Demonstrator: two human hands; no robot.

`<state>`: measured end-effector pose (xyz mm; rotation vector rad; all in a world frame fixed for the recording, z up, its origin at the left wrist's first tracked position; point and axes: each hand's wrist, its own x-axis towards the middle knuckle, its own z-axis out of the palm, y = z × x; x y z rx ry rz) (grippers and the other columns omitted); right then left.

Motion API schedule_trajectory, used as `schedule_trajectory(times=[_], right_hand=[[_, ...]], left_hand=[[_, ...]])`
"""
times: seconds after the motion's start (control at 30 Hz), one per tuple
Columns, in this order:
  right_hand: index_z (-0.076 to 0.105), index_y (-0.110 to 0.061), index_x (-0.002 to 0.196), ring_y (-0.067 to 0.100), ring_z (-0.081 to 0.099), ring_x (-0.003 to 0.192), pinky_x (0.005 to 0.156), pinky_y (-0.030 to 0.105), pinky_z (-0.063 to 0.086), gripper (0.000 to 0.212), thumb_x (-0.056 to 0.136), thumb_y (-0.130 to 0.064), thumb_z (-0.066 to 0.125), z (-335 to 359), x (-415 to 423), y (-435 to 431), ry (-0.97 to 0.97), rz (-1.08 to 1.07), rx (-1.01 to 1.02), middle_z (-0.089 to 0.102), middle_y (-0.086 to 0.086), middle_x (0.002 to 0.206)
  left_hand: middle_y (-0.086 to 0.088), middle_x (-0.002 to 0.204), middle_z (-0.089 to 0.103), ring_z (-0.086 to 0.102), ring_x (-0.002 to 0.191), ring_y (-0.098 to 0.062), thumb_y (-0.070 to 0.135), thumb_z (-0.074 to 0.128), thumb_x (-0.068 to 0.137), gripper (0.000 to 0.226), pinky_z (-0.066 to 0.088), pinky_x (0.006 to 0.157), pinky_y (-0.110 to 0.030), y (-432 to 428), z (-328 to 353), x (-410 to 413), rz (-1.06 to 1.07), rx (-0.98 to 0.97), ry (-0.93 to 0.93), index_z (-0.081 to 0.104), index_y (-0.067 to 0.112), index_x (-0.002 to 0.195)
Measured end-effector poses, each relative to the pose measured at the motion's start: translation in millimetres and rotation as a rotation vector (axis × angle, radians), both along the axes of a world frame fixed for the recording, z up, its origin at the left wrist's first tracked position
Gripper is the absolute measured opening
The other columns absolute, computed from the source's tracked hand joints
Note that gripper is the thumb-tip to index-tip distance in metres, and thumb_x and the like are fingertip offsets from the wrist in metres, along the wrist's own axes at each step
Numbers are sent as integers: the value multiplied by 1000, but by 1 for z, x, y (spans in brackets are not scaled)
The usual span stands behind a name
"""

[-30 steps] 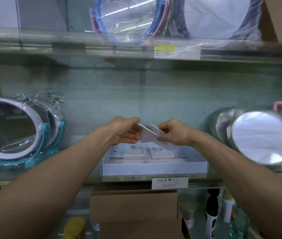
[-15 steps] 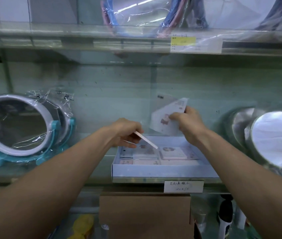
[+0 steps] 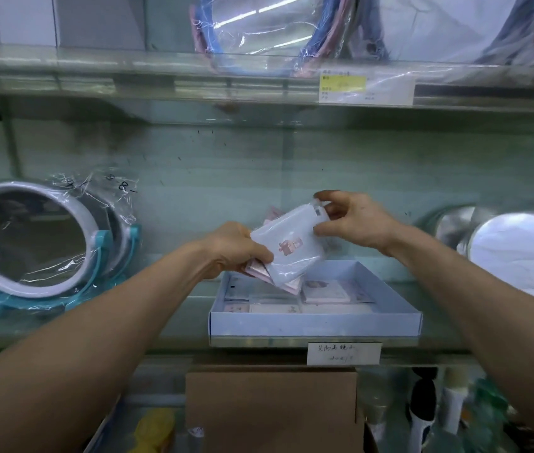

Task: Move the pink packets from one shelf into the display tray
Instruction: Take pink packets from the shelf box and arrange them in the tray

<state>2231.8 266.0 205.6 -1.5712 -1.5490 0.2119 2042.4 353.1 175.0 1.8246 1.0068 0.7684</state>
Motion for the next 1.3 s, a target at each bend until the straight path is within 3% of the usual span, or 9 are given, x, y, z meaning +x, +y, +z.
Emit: schedule_trajectory(times=[0.17, 0.4, 0.53, 0.7, 0.93, 1.07, 1.13, 1.23, 1.3], right_hand=[[56, -18, 93, 23, 60, 82, 78, 40, 55, 22, 78, -7, 68, -4, 8, 9, -261, -159, 0, 63, 3, 92], [51, -22, 74, 23, 53, 77, 64, 24, 35, 21, 79, -8, 65, -40, 30, 7, -409, -270, -1, 61, 1, 80], [60, -15, 86, 29, 59, 85, 70, 30, 42, 7, 82, -9, 60, -56, 4, 15, -520, -255, 60, 67, 8, 88], [65, -22, 109, 30, 58, 106, 78, 30, 44, 28, 87, -9, 54, -65, -35, 38, -754, -238, -160, 66, 7, 112], [62, 0, 118, 30, 56, 117, 99, 41, 47, 37, 84, -13, 53, -68, -42, 45, -592, -105, -493, 60, 17, 126], [58, -8, 130, 25, 51, 124, 106, 33, 40, 39, 93, -17, 47, -66, -42, 37, -511, -74, -532, 52, 8, 138], [47, -8, 140, 24, 48, 126, 102, 29, 39, 46, 94, -6, 41, -64, -38, 34, -338, -83, -494, 48, 8, 141], [57, -4, 126, 20, 60, 81, 66, 26, 46, 37, 95, 2, 39, -59, -29, 25, 256, -49, -311, 62, 11, 104], [63, -9, 113, 14, 61, 72, 65, 25, 47, 31, 96, -2, 38, -53, -24, 15, 492, -7, -245, 65, 6, 92]], left_hand=[[-15, 89, 67, 66, 71, -21, 2, 72, 79, 16, 60, 61, -30, 4, -7, -4, 90, -78, -66, 65, -3, 92], [-15, 71, 54, 54, 57, -20, -5, 59, 86, 10, 56, 44, -26, 6, 7, -19, 222, -132, -394, 55, 0, 78], [-15, 72, 53, 53, 58, -19, -6, 55, 89, 13, 56, 44, -27, -2, 10, -11, 137, -223, -503, 53, 0, 78], [-15, 73, 52, 56, 60, -22, -4, 56, 90, 12, 57, 48, -32, -3, 5, -3, 120, -286, -509, 52, 0, 79], [-12, 80, 55, 59, 66, -21, -4, 50, 91, 11, 57, 50, -31, 3, -4, -17, 137, -314, -469, 54, 5, 87], [-12, 95, 59, 59, 72, -23, -11, 44, 91, 45, 55, 71, -42, 6, -13, -19, 148, -306, -430, 45, 14, 128], [-15, 106, 59, 60, 74, -24, -12, 46, 90, 58, 53, 76, -43, 8, -17, -20, 146, -285, -401, 36, 16, 140], [-13, 100, 63, 61, 74, -20, -13, 46, 90, 44, 55, 71, -35, 6, -19, -18, 90, -260, -333, 50, 7, 129], [-8, 90, 65, 61, 73, -17, -13, 46, 88, 42, 55, 60, -28, 3, -18, -16, 63, -245, -290, 57, 10, 122]])
